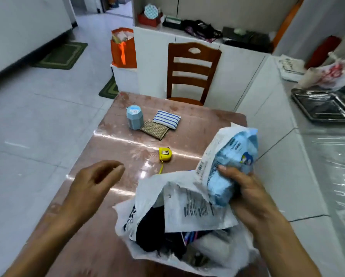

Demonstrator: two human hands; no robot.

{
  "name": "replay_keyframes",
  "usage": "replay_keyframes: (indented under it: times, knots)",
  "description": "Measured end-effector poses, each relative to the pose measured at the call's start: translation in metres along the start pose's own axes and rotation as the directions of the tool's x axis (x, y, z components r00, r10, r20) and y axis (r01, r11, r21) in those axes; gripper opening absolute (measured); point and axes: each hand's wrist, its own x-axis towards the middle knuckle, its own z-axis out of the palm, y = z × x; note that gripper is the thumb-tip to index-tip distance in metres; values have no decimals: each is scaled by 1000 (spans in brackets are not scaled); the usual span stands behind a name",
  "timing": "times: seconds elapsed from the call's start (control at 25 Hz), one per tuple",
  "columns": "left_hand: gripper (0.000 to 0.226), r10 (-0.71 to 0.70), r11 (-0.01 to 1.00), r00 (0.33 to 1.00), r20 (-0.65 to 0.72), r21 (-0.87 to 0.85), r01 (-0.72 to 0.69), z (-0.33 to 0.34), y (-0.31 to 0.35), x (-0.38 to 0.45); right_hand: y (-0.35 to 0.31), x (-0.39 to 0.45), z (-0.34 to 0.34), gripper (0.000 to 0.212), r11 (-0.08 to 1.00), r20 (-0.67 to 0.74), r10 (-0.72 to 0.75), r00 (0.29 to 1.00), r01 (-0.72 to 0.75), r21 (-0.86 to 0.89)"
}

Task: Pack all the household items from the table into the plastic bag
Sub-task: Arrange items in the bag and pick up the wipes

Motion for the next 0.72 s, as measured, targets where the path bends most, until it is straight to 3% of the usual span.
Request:
replay_keyframes:
  times: [0.12, 0.16, 0.2, 0.24, 0.32, 0.36, 0.4, 0.52, 0.6, 0.72]
  knots:
    - [37, 75, 900, 981, 180, 412, -144, 23, 27, -80, 37, -32, 1, 89, 981, 44, -98, 994, 104, -162]
    - [30, 43, 892, 991, 130, 441, -97, 35, 27, -83, 45, -35, 1, 82, 941, 123, -136, 983, 167, -295]
    - [18, -31, 936, 998, 59, 351, 8, 42, 33, -78, 51, -35, -1, 75, 857, 225, -145, 963, 236, -458]
    - [9, -139, 985, 990, -9, 105, 139, 44, 42, -67, 57, -33, -5, 70, 712, 314, -133, 940, 311, -630]
    - [16, -304, 890, 953, -12, -361, 279, 44, 67, -44, 74, -19, -23, 68, 261, 407, -139, 903, 430, -864]
    - [20, -330, 827, 943, 29, -473, 304, 43, 83, -39, 82, -9, -36, 71, 28, 414, -194, 889, 427, -904]
    - [24, -321, 802, 945, 62, -513, 307, 45, 95, -37, 86, 1, -45, 75, -112, 374, -255, 891, 357, -927]
    - [15, -306, 750, 942, 135, -576, 326, 53, 112, -34, 72, 14, -49, 80, -198, 102, -283, 954, 46, -979]
    - [17, -315, 708, 935, 166, -614, 348, 50, 106, -31, 68, 9, -49, 88, -197, 118, -145, 982, 88, -976]
    - [19, -239, 729, 949, 205, -607, 315, 46, 101, -30, 67, 5, -46, 90, -288, 138, -16, 990, 128, -949]
